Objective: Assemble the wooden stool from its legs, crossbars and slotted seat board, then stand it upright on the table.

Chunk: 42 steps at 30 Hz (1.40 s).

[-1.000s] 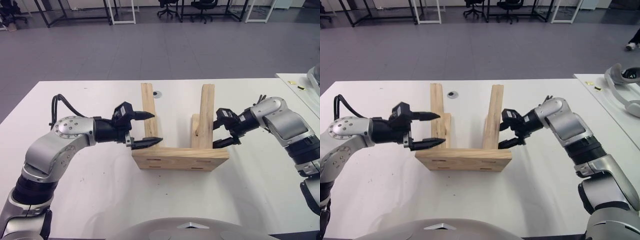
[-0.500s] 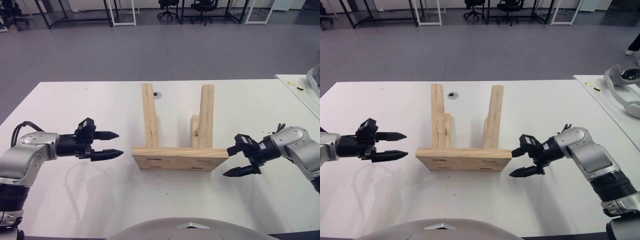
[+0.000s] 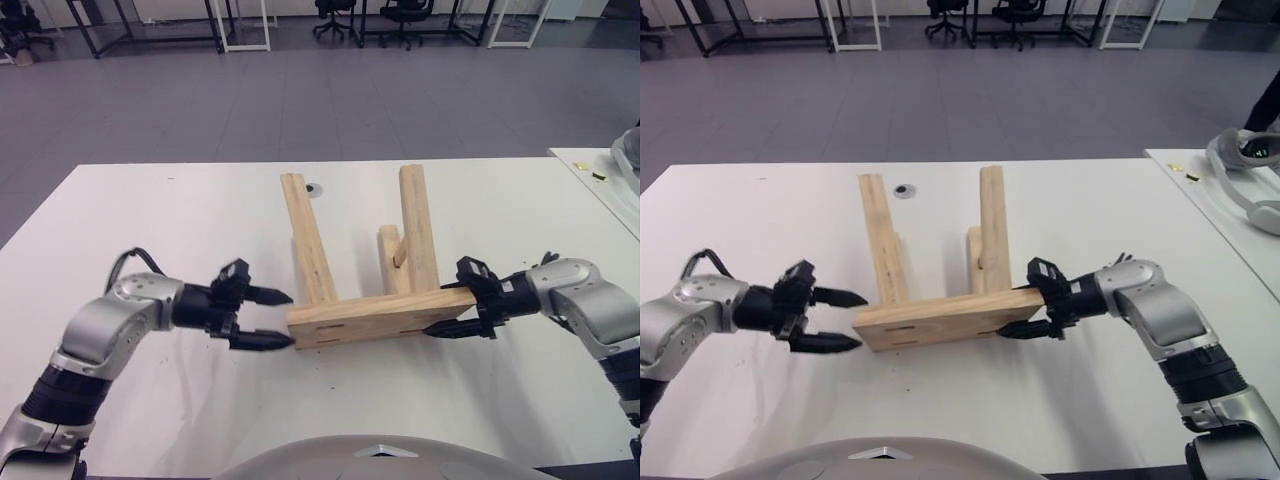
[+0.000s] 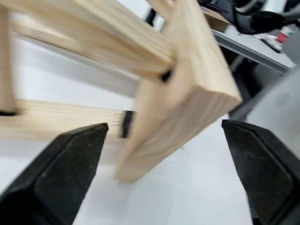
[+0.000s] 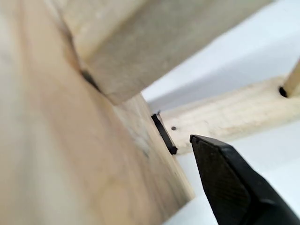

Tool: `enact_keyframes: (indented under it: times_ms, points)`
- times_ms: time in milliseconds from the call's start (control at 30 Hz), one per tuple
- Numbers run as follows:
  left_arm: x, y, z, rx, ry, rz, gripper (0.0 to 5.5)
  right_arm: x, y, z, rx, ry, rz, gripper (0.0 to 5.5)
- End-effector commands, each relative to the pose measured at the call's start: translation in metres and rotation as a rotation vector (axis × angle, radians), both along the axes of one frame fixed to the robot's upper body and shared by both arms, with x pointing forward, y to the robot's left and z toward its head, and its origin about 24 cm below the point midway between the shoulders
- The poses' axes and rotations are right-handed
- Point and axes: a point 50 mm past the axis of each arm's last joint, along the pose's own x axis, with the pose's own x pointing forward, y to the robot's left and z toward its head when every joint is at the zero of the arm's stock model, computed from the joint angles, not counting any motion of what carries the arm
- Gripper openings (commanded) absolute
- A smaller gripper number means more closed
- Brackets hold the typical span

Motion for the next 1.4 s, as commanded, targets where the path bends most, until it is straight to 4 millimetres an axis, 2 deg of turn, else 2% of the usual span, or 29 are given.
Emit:
enact_keyframes:
  times_ms: [33,200,367,533,800,1067,1167,1233,1300,1400]
  points:
    - [-0.014,0.006,-0.004,0.069,0.022,-0.054,4.51,0.004,0.004,0.003,0.016,-0.012,-0.018,3.49]
    - [-0.010,-0.001,-0.014,0.079,-0.025,0.002,4.51,0.002,0.011,0.004,0.039,-0.001,-0.017,2.60]
    - [-0.002,-0.003,-0.027,0.119,-0.101,0.084,4.51,-0.004,0.014,0.002,0.046,0.018,-0.006,2.37]
    - [0.005,0.003,-0.034,0.104,-0.128,0.186,3.71,-0.005,0.017,-0.002,0.049,0.031,-0.010,2.25]
    - [0.018,-0.011,-0.016,-0.055,-0.210,0.182,2.38,-0.005,0.020,-0.004,0.066,0.045,-0.009,2.21]
    - [0.029,-0.019,-0.008,-0.099,-0.230,0.135,2.26,0.001,0.023,-0.001,0.089,0.037,-0.028,2.20]
    - [0.050,-0.022,0.018,-0.239,-0.261,0.213,2.24,0.013,0.029,0.008,0.127,-0.032,-0.072,2.19]
    - [0.079,-0.022,0.044,-0.345,-0.326,0.341,2.24,0.027,0.039,0.016,0.171,-0.101,-0.132,2.12]
    - [0.109,-0.026,0.074,-0.378,-0.325,0.440,2.24,0.050,0.053,0.045,0.277,-0.158,-0.210,2.10]
    - [0.136,-0.037,0.125,-0.475,-0.293,0.488,2.30,0.082,0.060,0.102,0.447,-0.226,-0.310,2.10]
